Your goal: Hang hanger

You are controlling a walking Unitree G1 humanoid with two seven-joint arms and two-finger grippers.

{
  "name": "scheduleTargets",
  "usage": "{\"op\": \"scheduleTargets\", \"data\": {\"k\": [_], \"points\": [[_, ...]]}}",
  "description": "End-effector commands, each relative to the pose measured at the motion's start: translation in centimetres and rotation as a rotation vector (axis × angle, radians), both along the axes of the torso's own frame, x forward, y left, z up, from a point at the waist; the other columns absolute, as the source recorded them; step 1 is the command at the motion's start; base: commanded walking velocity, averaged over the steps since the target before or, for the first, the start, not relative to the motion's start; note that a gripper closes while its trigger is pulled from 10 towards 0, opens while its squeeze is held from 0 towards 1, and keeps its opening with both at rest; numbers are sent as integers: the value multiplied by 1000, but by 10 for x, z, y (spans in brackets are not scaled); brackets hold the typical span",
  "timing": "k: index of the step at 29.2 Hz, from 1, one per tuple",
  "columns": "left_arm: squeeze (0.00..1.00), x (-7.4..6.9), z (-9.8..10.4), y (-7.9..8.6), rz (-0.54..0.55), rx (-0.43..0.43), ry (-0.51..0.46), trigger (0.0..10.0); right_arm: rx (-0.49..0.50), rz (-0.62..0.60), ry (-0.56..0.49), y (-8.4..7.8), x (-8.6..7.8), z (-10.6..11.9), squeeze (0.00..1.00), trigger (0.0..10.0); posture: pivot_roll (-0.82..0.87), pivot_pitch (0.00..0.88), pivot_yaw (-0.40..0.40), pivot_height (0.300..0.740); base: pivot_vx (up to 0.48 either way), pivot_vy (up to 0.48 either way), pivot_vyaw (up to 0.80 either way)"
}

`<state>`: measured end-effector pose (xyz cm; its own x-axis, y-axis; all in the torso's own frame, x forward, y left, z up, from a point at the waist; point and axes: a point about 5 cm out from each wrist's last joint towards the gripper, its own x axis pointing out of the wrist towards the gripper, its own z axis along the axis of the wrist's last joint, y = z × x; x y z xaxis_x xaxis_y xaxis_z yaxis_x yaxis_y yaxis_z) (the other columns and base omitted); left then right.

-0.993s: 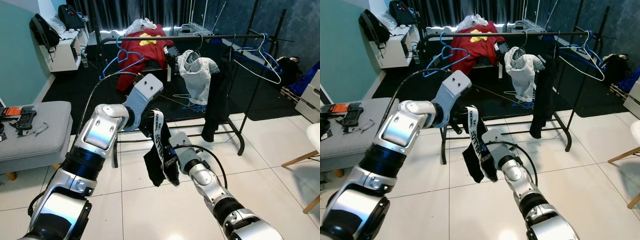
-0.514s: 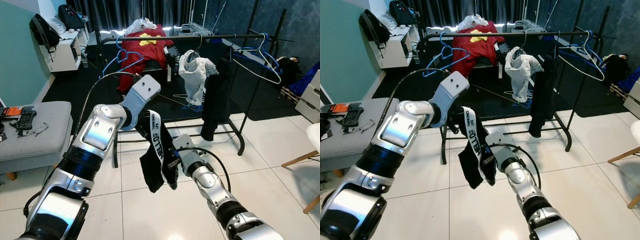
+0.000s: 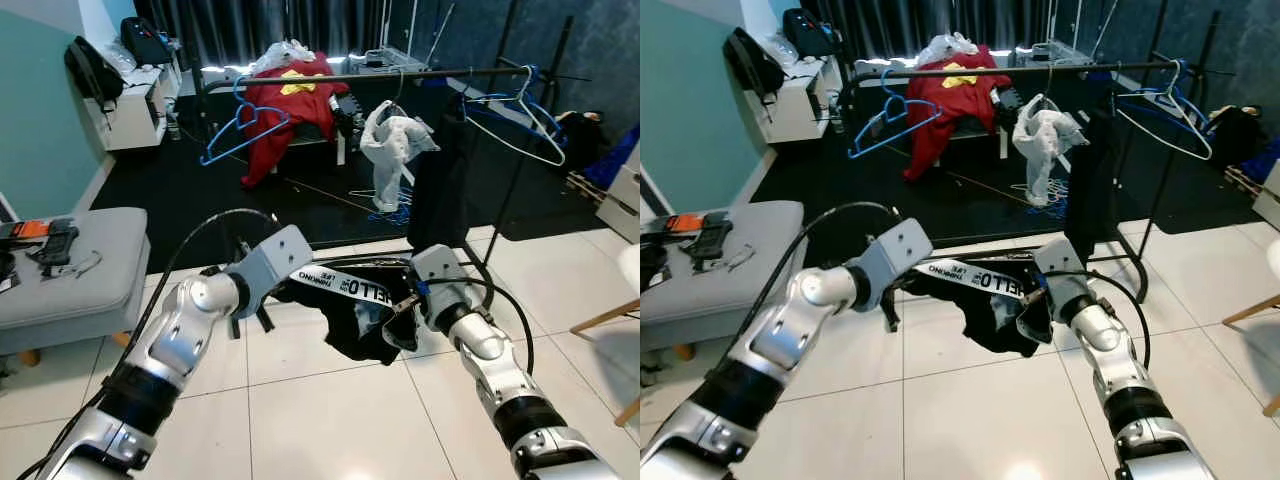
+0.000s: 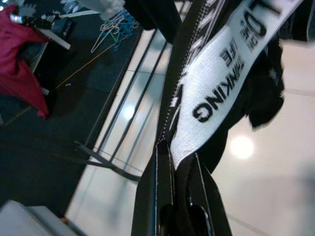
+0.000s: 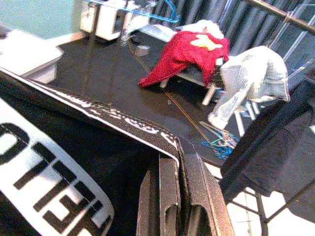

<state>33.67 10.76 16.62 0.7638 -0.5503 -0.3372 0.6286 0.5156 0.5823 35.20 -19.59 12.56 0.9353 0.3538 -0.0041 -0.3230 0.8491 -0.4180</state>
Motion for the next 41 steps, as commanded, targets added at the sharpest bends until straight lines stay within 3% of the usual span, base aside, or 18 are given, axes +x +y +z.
{"op": "scheduleTargets", "data": {"k": [1, 2, 3, 5, 7, 10, 11, 16, 17, 19, 20, 21, 22, 28, 29, 36, 37, 41], "points": [[0, 0, -7, 13, 40, 54, 6, 10000, -5, -6, -1, -3, 3, 5, 0, 0, -110, 11, 33, 740, 0, 0, 0], [0, -2, -13, 14, 37, 81, 8, 10000, -41, 39, 34, -4, 3, 6, 0, 0, -110, 12, 33, 740, 0, 0, 0], [0, -10, -15, 10, -61, 111, -5, 10000, -73, 158, 128, -2, 1, 2, 0, 0, -111, 18, 29, 740, 0, 0, 0], [0, -10, -15, 10, -61, 111, -5, 10000, -73, 158, 128, -2, 1, 2, 0, 0, -111, 18, 29, 740, 0, 0, 0], [0, -23, -17, 3, -215, 130, -7, 10000, -89, 329, 271, 0, -6, -3, 0, 0, -115, 23, 27, 740, 0, 0, 0], [0, -23, -17, 3, -215, 130, -7, 10000, -89, 329, 271, 0, -6, -3, 0, 0, -115, 23, 27, 740, 0, 0, 0], [0, -28, -19, 0, -274, 132, 10, 10000, -83, 414, 337, 1, -11, -4, 0, 0, -116, 28, 26, 740, 0, 0, 0], [0, -28, -22, 1, -284, 132, 33, 10000, -78, 503, 409, 1, -16, -2, 0, 0, -115, 33, 17, 740, 0, 0, 0], [0, -26, -21, 3, -270, 122, 56, 10000, -73, 548, 419, 2, -16, 1, 0, 4863, -112, 34, 10, 740, 0, 0, 0], [0, -25, -20, 3, -268, 115, 60, 10000, -72, 559, 419, 3, -16, 1, 0, 4863, -111, 34, 9, 740, 0, 0, 0], [0, -24, -16, 4, -261, 108, 52, 10000, -62, 562, 420, 4, -16, 1, 239, 10000, -111, 34, 9, 740, 0, 0, 0], [0, -24, -16, 4, -261, 108, 52, 10000, -62, 562, 420, 4, -16, 1, 239, 10000, -111, 34, 9, 740, 0, 0, 0], [0, -22, -11, 5, -248, 95, 44, 10000, -39, 552, 416, 4, -16, -1, 1000, 10000, -111, 34, 10, 740, 0, 0, 0], [0, -9, 13, 8, -184, 66, 1, 10000, -59, 485, 403, 3, -20, -15, 1000, 10000, -113, 33, 14, 740, 0, 0, 0], [0, -6, 17, 9, -183, 84, -2, 10000, -73, 462, 390, 3, -22, -19, 16, 10000, -112, 34, 17, 740, 0, 0, 0], [0, 3, 28, 13, -137, 128, 12, 10000, -94, 392, 320, 4, -23, -22, 75, 10000, -111, 34, 18, 740, 0, 0, 0], [0, 7, 33, 14, -96, 129, 13, 10000, -57, 414, 331, 11, -26, -24, 1000, 10000, -113, 32, 21, 740, 0, 0, 0], [0, 16, 42, 17, -12, 124, 12, 10000, -37, 454, 350, 24, -31, -32, 1000, 10000, -115, 32, 21, 740, 0, 0, 0]]}}
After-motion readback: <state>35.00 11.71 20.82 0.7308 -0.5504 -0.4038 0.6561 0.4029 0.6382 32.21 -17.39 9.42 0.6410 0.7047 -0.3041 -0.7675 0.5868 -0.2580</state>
